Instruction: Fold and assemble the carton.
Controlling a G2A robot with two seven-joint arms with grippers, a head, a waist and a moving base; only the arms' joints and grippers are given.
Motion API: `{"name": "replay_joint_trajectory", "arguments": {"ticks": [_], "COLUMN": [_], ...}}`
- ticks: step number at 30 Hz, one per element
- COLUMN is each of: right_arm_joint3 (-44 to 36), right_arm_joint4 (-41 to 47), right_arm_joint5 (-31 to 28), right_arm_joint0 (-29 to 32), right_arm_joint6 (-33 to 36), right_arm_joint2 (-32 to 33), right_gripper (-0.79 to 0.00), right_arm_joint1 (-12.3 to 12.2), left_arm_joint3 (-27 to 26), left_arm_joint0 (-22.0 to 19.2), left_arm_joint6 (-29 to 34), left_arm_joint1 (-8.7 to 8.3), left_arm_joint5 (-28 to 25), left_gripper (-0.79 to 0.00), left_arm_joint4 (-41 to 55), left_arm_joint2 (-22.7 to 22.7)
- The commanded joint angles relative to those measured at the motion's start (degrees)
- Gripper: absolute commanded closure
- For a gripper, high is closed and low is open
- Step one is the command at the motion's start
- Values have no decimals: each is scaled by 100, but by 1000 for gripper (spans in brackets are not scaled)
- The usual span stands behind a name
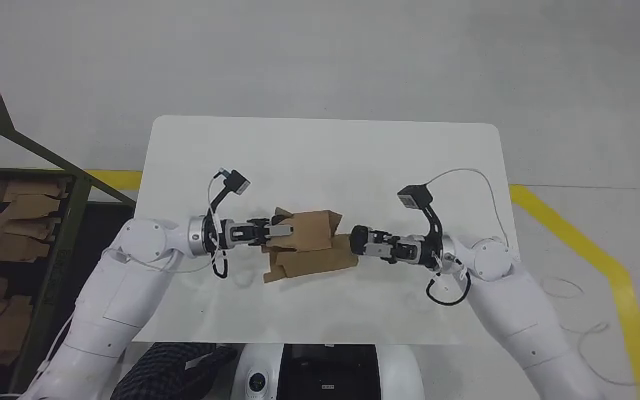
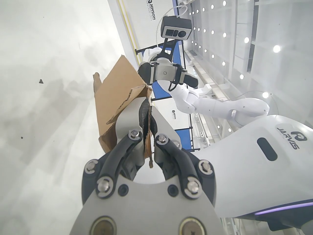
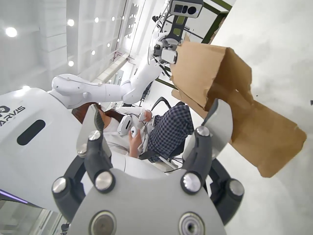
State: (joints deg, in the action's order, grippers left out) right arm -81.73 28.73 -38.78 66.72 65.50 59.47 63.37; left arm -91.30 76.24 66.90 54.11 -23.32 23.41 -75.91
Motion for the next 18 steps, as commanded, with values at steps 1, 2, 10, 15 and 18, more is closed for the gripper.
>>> {"name": "replay_joint_trajectory", "arguments": {"ticks": [1,2,10,15,18], "right_arm_joint3": [78,129,410,469,536], "right_arm_joint4": [-65,-92,-140,-104,-78], "right_arm_joint5": [-14,-17,-22,9,7], "right_arm_joint0": [-106,-168,-520,-586,-621], "right_arm_joint6": [-14,-21,-22,9,7], "right_arm_joint2": [-72,-116,-361,-484,-550], "right_gripper": [-686,-683,-582,-563,-536], "right_arm_joint1": [21,36,124,151,171], "left_arm_joint3": [-27,-42,-118,-147,-182], "left_arm_joint0": [6,13,71,90,91], "left_arm_joint6": [30,49,128,132,176], "left_arm_joint1": [1,1,-13,-16,-17], "left_arm_joint5": [-3,0,4,25,44], "left_gripper": [0,0,0,0,0], "left_arm_joint4": [18,34,141,217,289], "left_arm_joint2": [27,40,16,12,23]}}
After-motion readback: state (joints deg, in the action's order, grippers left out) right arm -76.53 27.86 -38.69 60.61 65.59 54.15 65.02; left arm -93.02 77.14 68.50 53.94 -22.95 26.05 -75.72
